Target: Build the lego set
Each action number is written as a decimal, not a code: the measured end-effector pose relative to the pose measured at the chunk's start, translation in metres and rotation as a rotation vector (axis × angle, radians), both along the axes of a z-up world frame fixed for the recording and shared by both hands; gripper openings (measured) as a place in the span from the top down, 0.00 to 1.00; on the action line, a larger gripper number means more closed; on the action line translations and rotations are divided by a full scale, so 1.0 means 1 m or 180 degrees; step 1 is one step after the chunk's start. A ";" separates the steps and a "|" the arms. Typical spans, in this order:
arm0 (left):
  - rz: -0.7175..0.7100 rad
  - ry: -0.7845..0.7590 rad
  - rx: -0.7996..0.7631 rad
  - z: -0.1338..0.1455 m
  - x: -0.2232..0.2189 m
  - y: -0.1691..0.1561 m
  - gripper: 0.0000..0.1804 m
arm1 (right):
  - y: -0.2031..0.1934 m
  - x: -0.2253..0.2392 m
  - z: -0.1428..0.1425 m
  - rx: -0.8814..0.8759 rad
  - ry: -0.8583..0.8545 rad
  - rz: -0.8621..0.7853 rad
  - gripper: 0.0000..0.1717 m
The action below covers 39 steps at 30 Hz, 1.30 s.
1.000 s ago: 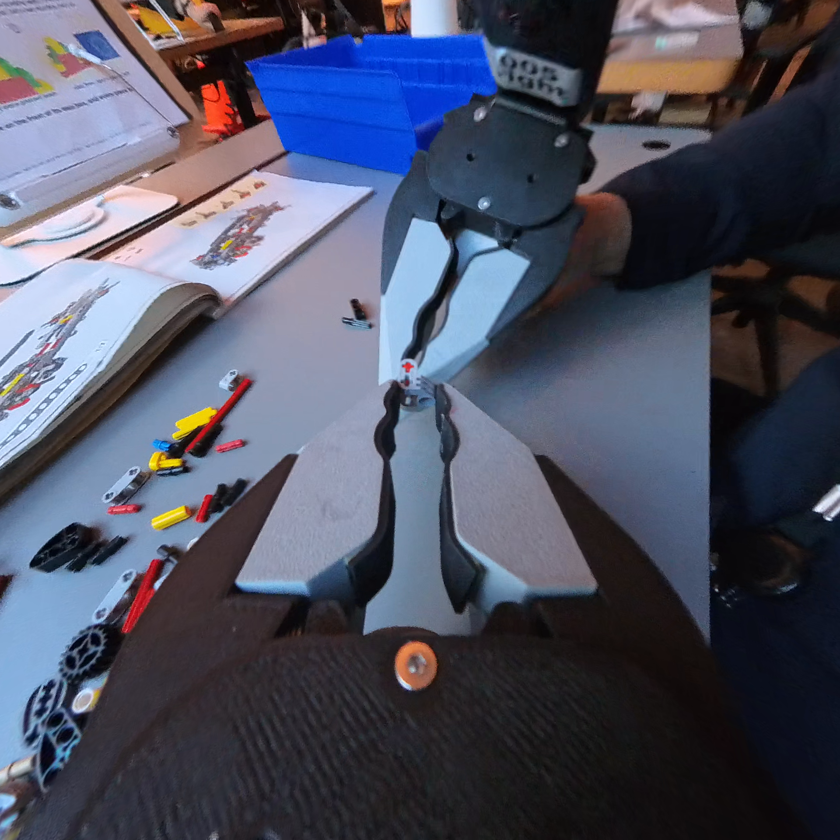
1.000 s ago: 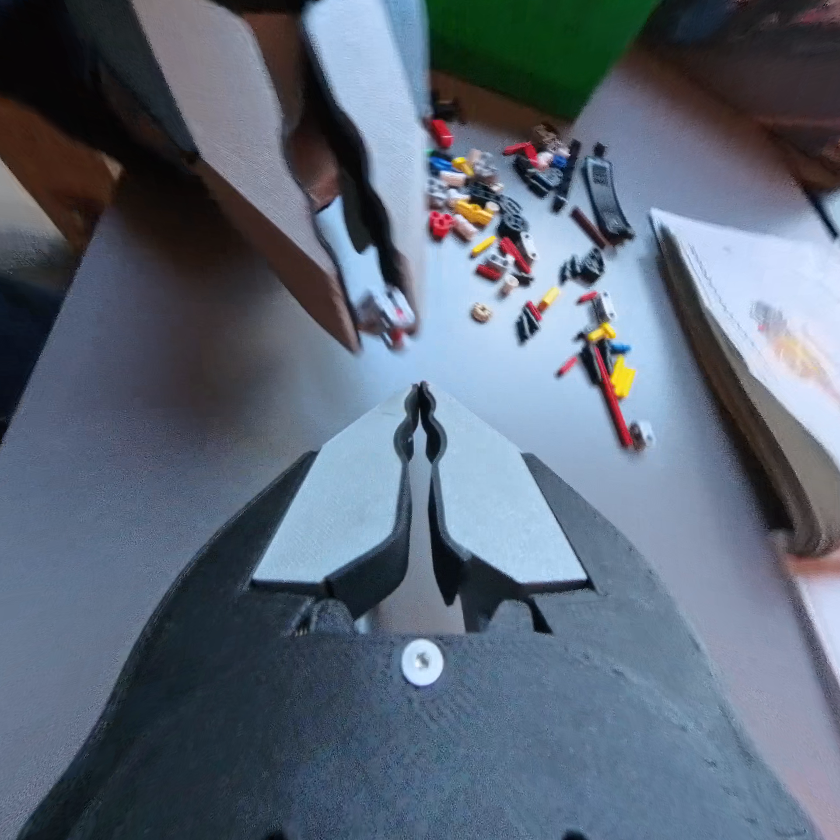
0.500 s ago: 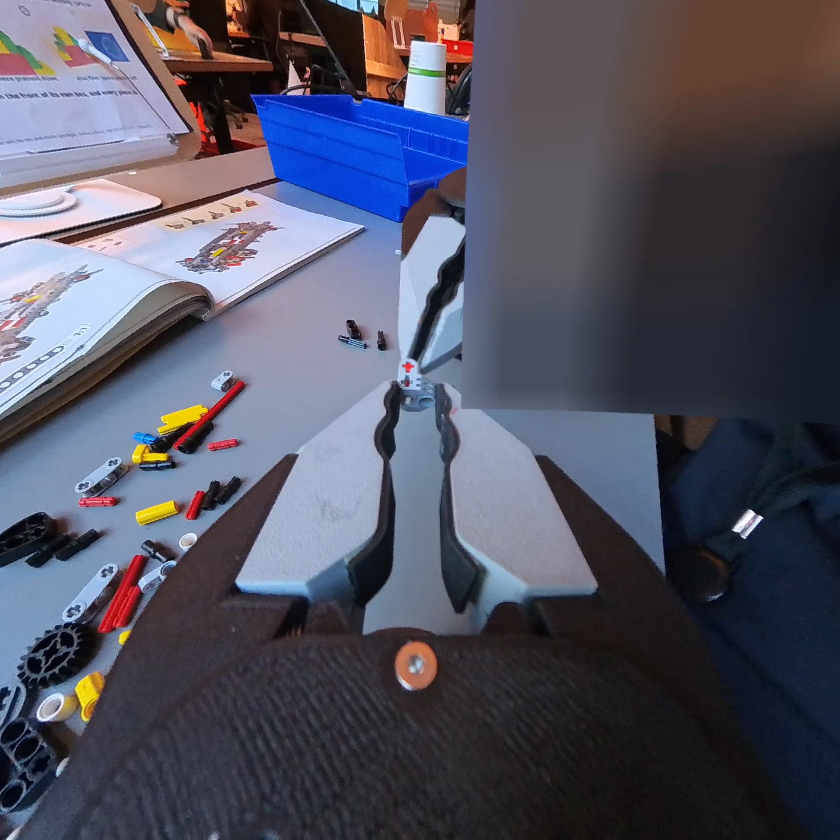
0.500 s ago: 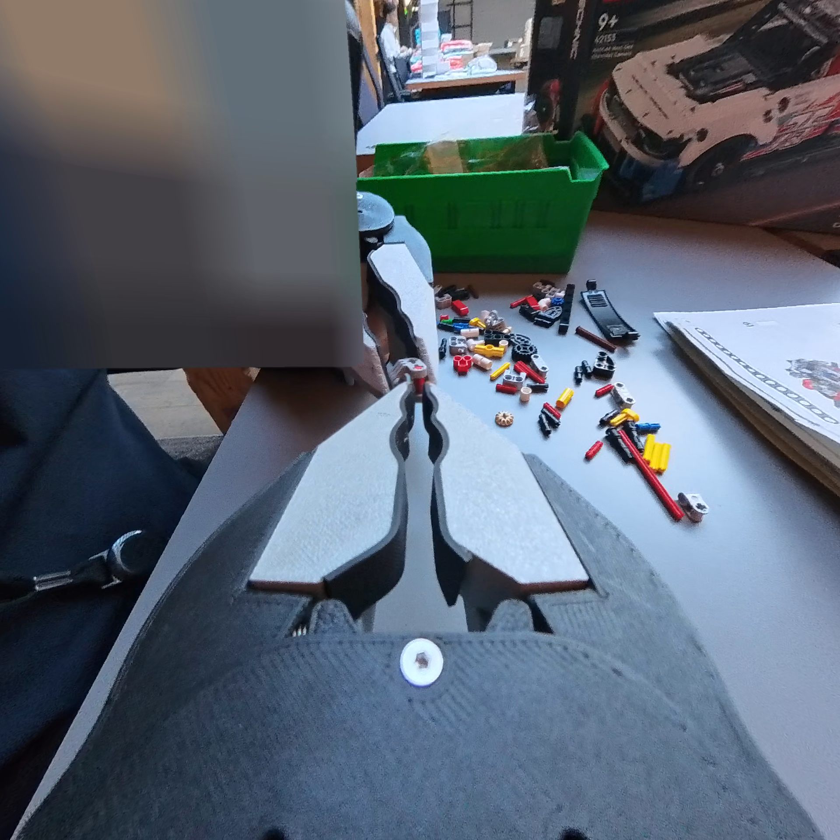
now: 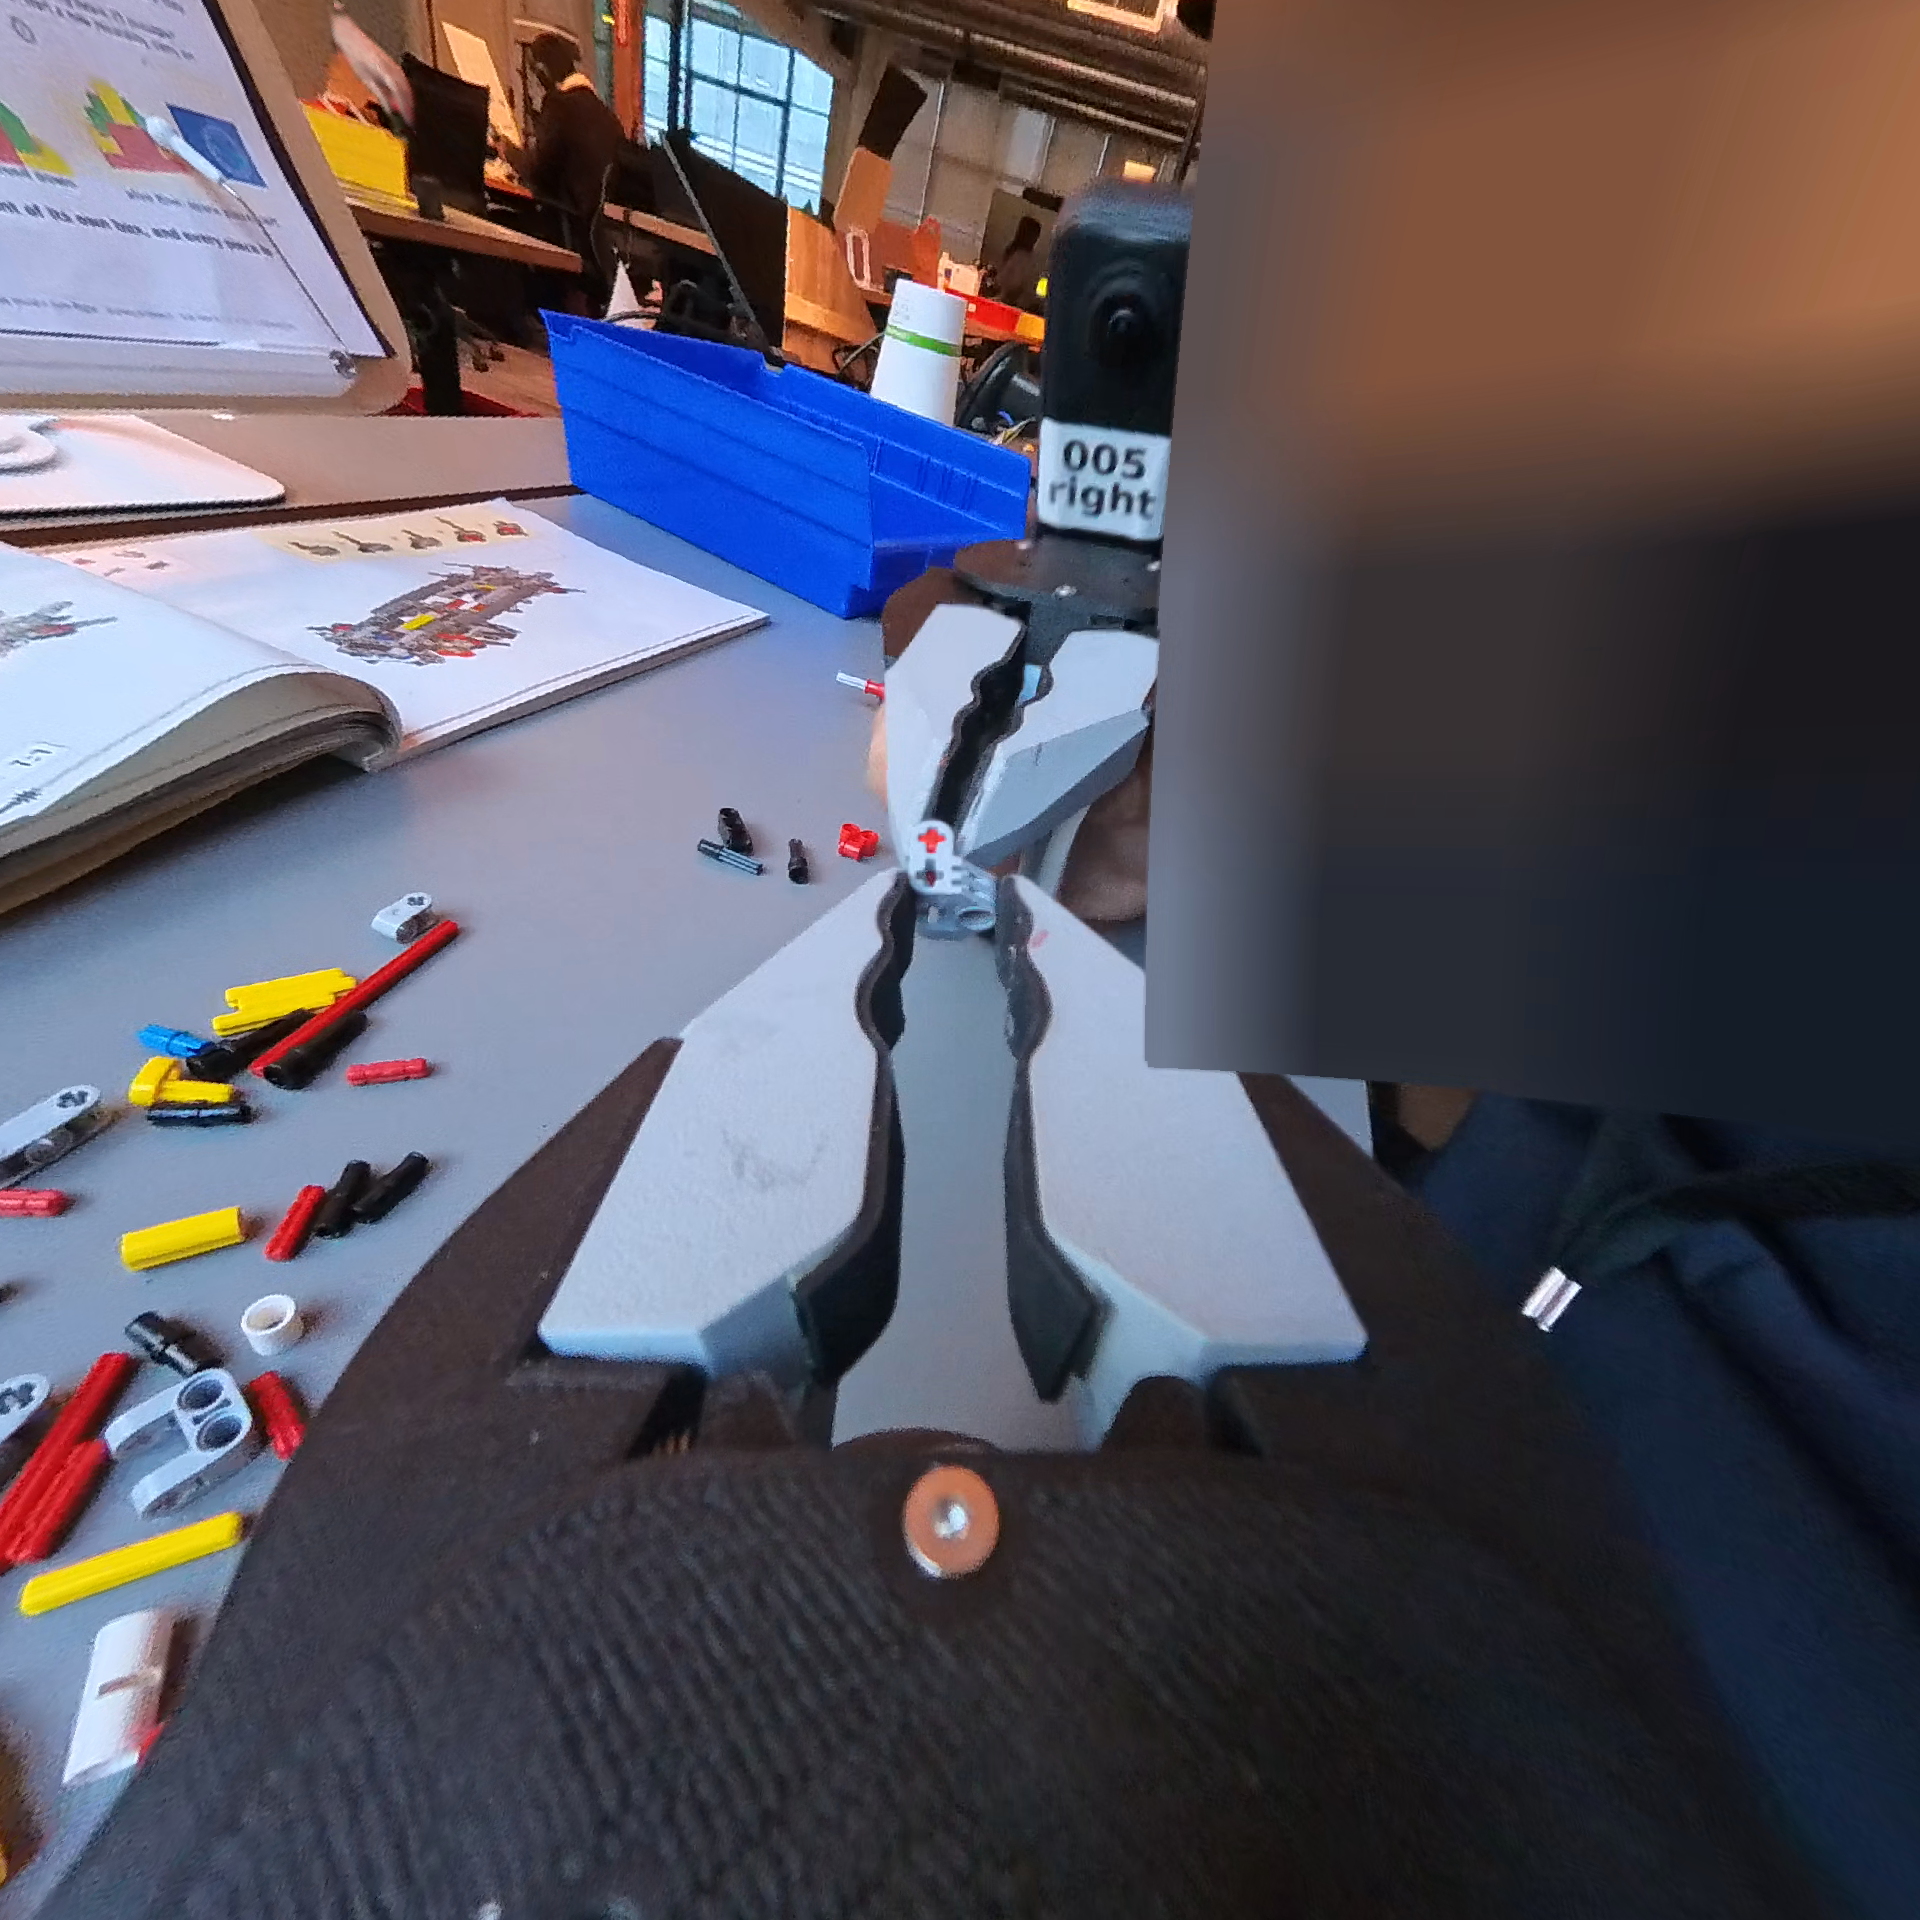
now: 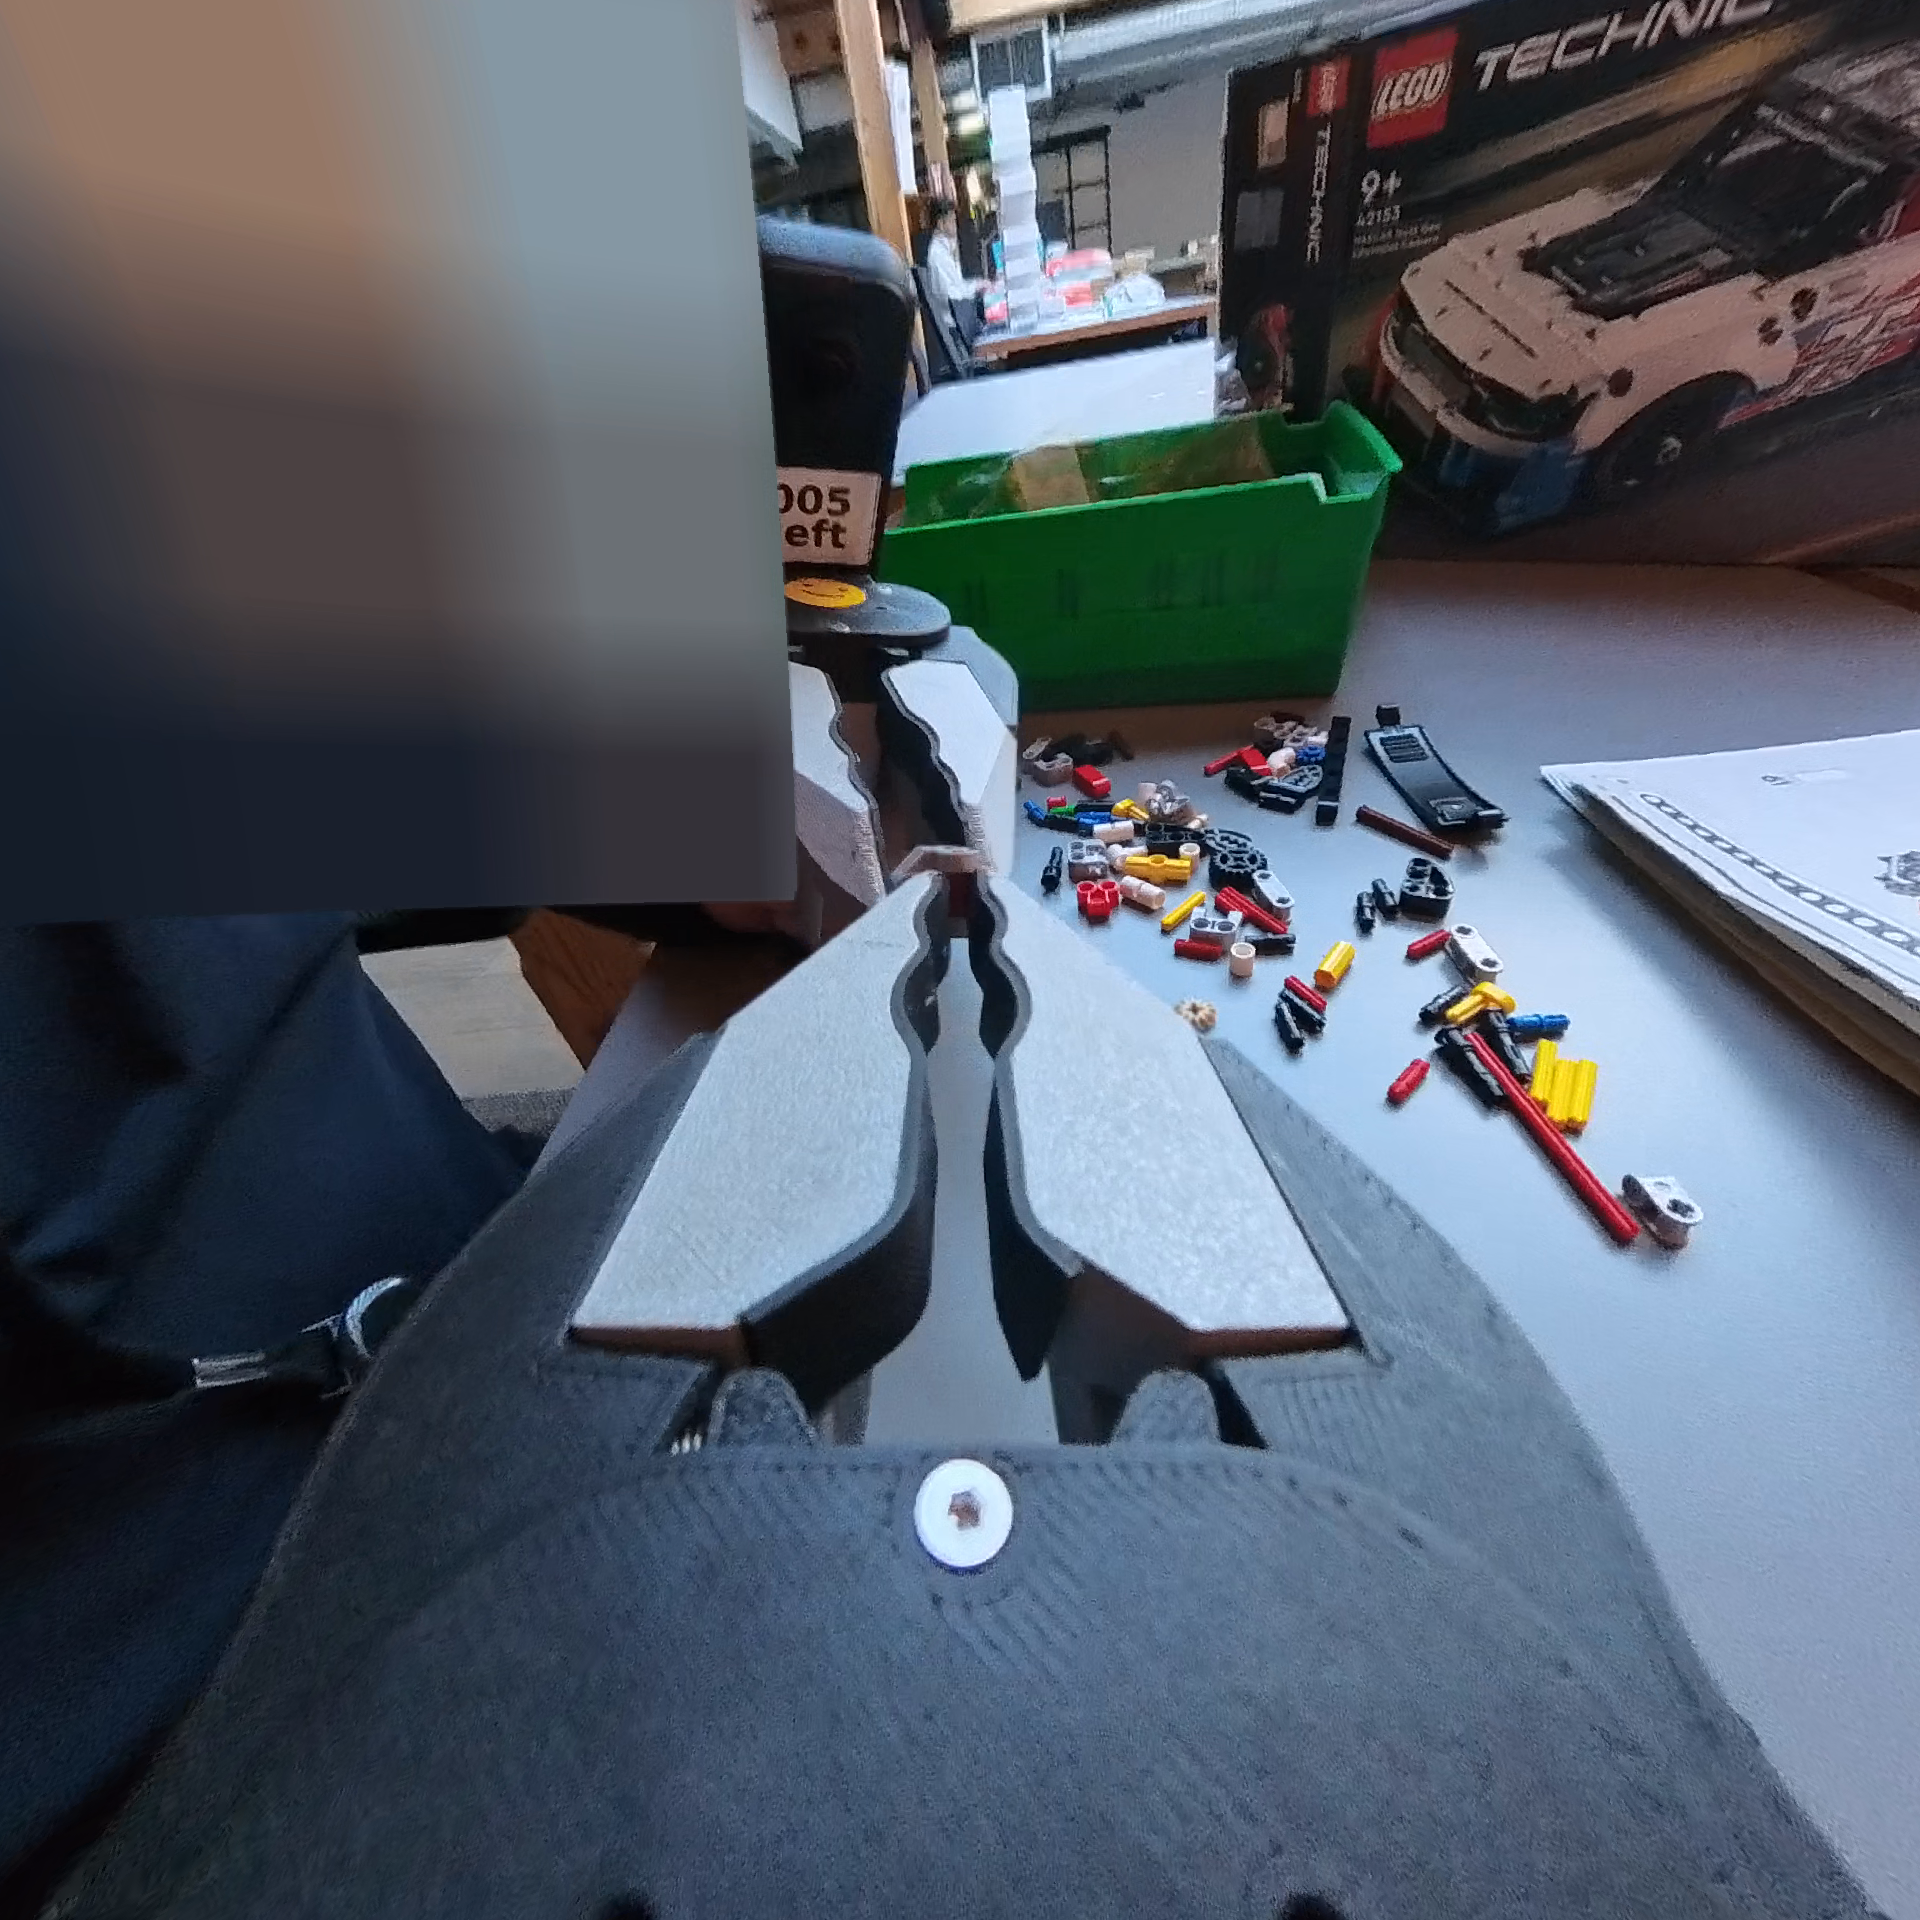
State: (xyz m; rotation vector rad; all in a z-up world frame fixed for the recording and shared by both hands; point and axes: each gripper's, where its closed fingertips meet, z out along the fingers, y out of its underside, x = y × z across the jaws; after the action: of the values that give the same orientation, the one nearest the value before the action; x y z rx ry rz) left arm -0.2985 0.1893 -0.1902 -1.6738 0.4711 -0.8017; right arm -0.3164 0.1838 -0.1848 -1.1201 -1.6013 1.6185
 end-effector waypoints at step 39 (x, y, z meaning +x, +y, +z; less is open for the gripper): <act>0.1049 0.2491 0.0601 -0.041 -0.018 0.022 0.92 | 0.018 -0.003 -0.035 -0.0528 -0.1154 -0.0045 1.00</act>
State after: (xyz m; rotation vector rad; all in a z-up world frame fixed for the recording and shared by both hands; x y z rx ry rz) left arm -0.3169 0.2113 -0.2309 -1.7812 0.7473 0.1665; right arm -0.3199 0.2021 -0.2195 -1.5823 -1.6953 1.6308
